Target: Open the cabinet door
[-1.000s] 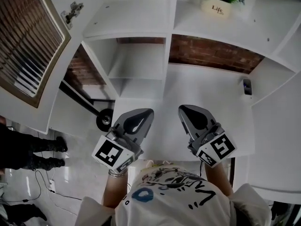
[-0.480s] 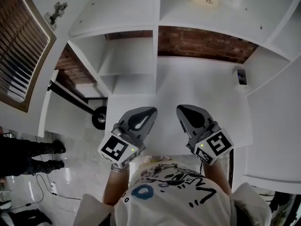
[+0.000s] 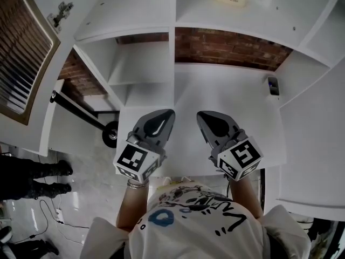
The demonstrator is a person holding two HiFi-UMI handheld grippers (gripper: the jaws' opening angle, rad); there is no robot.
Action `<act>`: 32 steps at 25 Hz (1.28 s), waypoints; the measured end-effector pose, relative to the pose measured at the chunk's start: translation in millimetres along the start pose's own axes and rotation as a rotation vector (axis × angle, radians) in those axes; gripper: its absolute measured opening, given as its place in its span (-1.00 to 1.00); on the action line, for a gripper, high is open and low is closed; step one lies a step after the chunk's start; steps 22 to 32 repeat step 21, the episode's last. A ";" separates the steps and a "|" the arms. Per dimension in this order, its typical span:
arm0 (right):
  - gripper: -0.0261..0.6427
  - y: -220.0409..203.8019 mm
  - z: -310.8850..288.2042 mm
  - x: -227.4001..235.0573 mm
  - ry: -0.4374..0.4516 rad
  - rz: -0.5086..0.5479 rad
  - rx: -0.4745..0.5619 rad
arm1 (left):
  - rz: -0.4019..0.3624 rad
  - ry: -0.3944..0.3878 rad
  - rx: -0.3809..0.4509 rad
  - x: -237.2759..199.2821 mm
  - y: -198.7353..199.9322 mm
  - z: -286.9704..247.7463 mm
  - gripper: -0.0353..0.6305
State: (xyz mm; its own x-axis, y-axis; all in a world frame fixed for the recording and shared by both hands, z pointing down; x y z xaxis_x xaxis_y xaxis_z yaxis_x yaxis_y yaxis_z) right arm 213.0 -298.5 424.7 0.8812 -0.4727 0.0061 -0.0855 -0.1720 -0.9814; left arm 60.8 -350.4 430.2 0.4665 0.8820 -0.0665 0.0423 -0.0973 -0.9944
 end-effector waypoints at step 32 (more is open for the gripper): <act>-0.84 1.8 -8.6 -15.8 0.078 -0.010 0.033 | 0.016 -0.023 -0.030 9.8 -9.2 3.2 -0.85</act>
Point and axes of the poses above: the fingertips, and each gripper's own axes: z backward along the fingers, x to its right, y out of its top, the point moved 7 cm from there along z, backward along the fingers
